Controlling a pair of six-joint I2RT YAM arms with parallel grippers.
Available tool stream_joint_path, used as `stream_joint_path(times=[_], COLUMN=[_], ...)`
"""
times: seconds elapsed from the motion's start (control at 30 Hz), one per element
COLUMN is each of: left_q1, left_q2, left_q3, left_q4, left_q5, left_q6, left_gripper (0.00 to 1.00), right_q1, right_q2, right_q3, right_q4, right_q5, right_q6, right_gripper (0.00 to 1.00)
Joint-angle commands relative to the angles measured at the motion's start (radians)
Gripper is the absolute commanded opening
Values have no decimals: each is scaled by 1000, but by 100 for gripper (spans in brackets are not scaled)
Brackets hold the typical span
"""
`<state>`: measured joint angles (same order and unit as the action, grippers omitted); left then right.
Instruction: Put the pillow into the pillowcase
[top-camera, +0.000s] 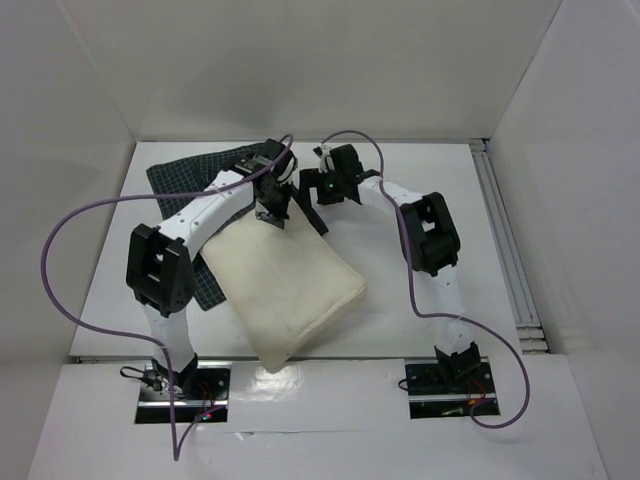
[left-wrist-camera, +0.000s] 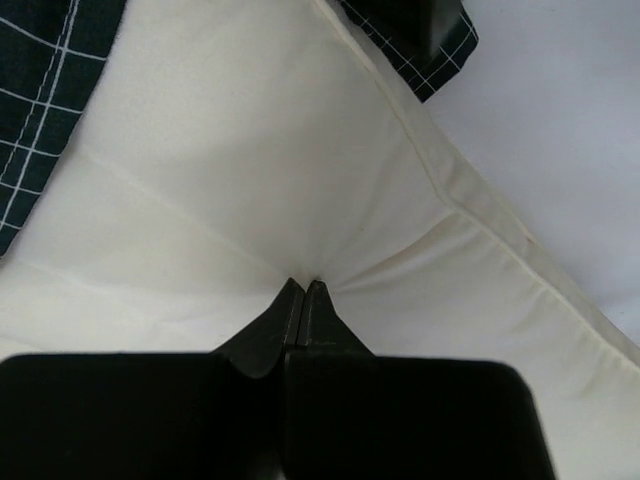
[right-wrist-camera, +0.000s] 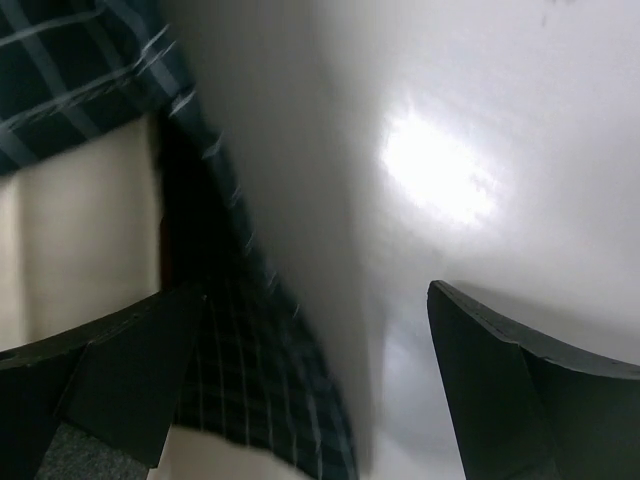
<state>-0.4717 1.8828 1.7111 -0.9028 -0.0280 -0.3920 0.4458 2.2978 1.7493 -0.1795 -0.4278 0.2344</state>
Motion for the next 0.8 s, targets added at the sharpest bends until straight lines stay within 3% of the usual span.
stream_joint_path(times=[0.0,0.13,0.2,0.23,0.27,0.3,0.33,0.5,0.77], left_q1=[-1,-1,-1,-1,-1,-1,-1,19,39], left_q2=[-114,-149,-149,-158,-159,-159,-148,-62,71], left_q3=[28,19,9,8,8,8,8,33,169], left_q4=[1,-10,-10,-10,-10,-10,-10,-10,-10], left_q5=[16,16,4,3,-10,-22,-23,-76,-185], left_q6=[18,18,18,18,18,18,6,-42,-131], left_gripper=[0,0,0,0,0,0,0,0,0], right_q1=[16,25,25,25,25,25,16,7,28], right_q2=[55,109,127,127,127,88,56,-229,-552], right_q3=[94,127,153,153,130,99,58,-290,-618], right_q4=[-11,43,54,76,89,110,165,301,135], right_q5=[31,-69,-133,-170,-184,-184,-184,-123,-144], right_q6=[-46,-46,-37,-21,-12,2,37,98,17], right_gripper=[100,98,87,71,27,5,0,0,0])
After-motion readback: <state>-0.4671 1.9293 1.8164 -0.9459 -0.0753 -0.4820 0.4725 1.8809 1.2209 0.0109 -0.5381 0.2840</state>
